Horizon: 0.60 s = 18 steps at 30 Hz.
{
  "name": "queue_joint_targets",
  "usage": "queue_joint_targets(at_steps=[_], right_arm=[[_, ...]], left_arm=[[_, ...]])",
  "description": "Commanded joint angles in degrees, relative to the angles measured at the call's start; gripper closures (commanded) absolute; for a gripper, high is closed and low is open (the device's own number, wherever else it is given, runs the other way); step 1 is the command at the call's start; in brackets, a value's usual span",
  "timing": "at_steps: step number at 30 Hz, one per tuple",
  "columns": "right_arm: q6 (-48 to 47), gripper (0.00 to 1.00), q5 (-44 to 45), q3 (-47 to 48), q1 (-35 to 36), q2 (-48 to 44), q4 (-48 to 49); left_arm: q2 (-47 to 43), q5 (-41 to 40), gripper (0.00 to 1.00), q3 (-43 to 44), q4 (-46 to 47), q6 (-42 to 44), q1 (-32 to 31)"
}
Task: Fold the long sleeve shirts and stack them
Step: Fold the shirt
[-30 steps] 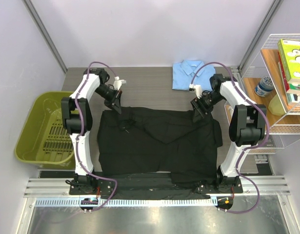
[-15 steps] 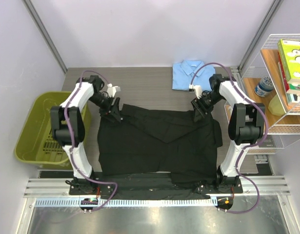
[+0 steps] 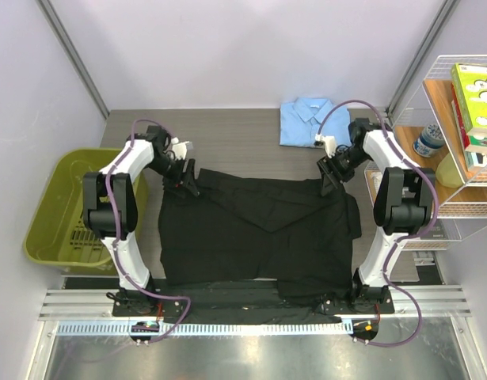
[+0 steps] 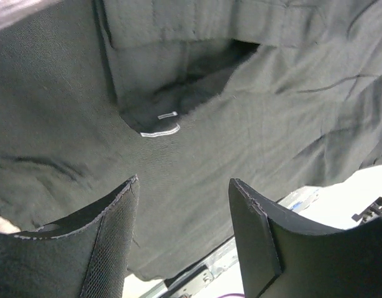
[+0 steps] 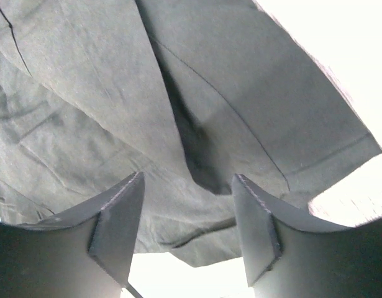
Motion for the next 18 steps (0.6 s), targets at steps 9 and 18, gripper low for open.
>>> queue_joint_targets(at_steps=[9,18], right_arm=[[-4.22,0.3,0.78,-0.84,-0.33,1.07,-3.96],[-4.84,0.35,1.48,0.74,-0.24,4.59,-3.52]], left_arm=[[5.33,-0.72,0.4,2.6,6.93,-3.54,-2.07],[7.8,1.3,0.74,6.82,4.57,-3.11,-2.69]])
